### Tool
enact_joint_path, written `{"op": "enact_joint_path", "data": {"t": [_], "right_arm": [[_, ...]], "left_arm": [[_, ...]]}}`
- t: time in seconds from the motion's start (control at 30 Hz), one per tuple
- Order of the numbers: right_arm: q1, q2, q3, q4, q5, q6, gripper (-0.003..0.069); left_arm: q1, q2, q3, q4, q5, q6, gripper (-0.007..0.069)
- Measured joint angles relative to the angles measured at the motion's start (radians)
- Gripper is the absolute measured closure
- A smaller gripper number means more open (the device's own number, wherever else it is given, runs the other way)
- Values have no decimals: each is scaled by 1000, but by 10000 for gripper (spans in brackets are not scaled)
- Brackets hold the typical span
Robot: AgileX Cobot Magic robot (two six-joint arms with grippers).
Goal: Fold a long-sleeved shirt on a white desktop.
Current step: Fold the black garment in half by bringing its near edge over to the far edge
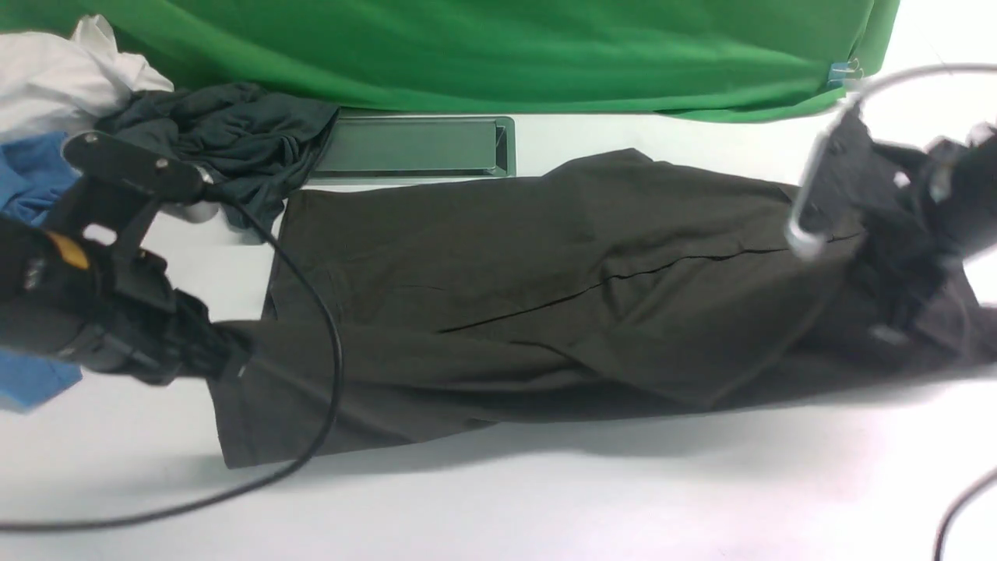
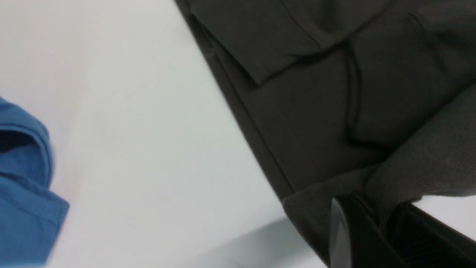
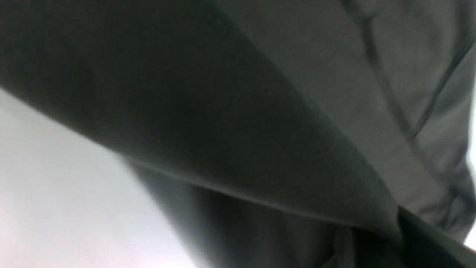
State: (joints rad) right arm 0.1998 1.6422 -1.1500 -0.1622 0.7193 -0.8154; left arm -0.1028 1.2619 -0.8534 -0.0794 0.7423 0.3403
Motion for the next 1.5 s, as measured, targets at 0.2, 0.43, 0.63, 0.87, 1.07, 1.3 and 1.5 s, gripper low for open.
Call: {"op": "enact_joint_path", "data": {"t": [0.2, 0.43, 0.63, 0.87, 1.07, 1.3, 1.5], "right_arm": [[-42, 111, -156, 15, 31, -1, 620], [-115, 166, -251, 47, 40, -7, 620], [-142, 272, -374, 87, 40, -3, 620], [-142, 324, -443, 92, 24, 18, 620], [-140, 380, -469, 97, -49, 18, 620], [-140, 475, -497, 100, -177, 54, 619], [-140, 525, -498, 93, -270, 73, 502]], "left_arm": [[11, 142, -77, 18, -63, 10, 564], [11, 244, -220, 63, -76, 18, 564], [11, 377, -382, 79, -29, 3, 564], [11, 503, -499, 135, -22, -31, 564], [32, 618, -585, 154, -32, -54, 564], [52, 699, -610, 149, -124, -63, 564], [53, 746, -610, 169, -202, -65, 559]]}}
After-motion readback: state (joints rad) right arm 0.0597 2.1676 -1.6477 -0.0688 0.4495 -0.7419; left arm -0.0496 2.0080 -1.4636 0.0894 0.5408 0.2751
